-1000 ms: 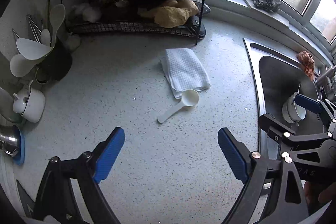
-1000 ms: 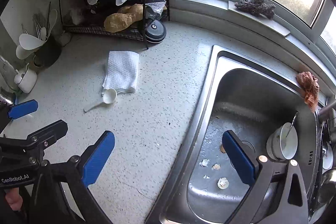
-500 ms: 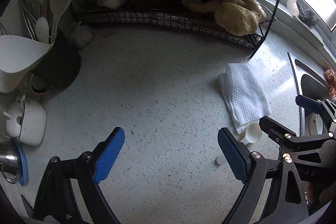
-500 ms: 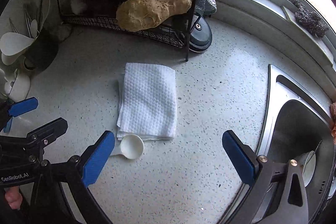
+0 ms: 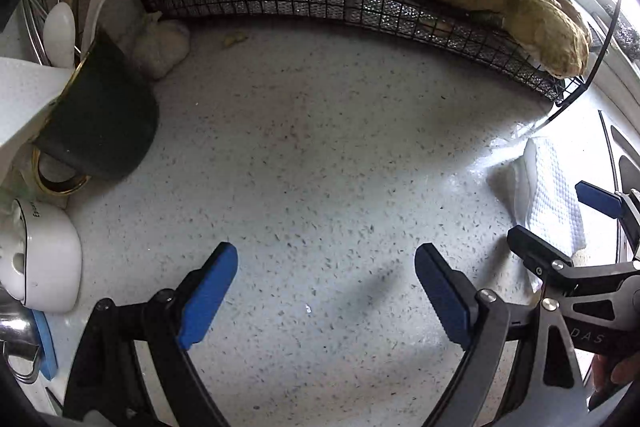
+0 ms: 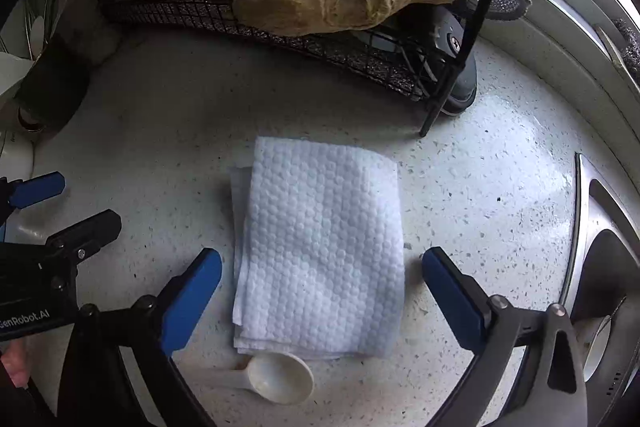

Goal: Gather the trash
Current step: 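Move the right gripper onto the white towel and close on it, then grasp the white plastic scoop with the left gripper while the right holds the towel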

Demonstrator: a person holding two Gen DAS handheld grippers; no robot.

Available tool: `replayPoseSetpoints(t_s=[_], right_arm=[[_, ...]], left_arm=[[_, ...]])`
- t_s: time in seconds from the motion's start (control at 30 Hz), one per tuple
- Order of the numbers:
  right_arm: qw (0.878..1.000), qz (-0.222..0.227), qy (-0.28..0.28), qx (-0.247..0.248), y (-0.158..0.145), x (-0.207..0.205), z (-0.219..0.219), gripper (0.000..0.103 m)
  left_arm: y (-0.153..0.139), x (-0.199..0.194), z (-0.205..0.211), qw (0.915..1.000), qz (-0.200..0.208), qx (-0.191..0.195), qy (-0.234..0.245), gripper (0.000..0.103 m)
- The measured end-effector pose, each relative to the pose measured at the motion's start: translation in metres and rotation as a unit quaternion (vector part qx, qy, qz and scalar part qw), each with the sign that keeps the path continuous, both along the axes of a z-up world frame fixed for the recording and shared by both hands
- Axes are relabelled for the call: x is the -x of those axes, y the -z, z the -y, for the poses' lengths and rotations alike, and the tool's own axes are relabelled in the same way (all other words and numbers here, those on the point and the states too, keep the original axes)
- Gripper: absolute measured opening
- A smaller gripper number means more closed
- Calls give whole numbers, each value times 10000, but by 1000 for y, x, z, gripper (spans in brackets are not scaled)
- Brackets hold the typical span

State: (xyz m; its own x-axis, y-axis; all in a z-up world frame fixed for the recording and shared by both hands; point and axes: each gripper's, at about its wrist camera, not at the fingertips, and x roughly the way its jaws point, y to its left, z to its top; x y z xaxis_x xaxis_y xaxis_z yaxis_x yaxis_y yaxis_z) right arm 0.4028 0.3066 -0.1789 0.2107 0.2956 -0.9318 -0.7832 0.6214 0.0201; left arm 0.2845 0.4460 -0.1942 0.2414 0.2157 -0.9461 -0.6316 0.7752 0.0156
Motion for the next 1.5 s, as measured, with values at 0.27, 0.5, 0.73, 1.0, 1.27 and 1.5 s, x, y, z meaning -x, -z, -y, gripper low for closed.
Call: replayPoseSetpoints(t_s=[0.27,0.5,0.73,1.0,1.27,1.5], right_arm=[[9993,136,-311,-171,-13,31,4,23],[9995,208,-183,-157,-34,39,29,8],[9988,271,188,-363,-65,46,70,8],[9962,230,743,-388,-68,55,134,8],[9920,-186,1224,-253,-51,56,164,8],[9896,-281,1399,-199,-42,58,170,8]], left_arm=[[-5,20,3,9996,212,205,-11,89],[-27,16,35,9989,232,35,397,89],[-41,-6,83,9928,326,35,1154,89],[-31,-30,131,9746,205,265,2212,89],[-2,-53,145,9577,-67,456,2839,89],[12,-52,153,9482,-22,473,3142,82]])
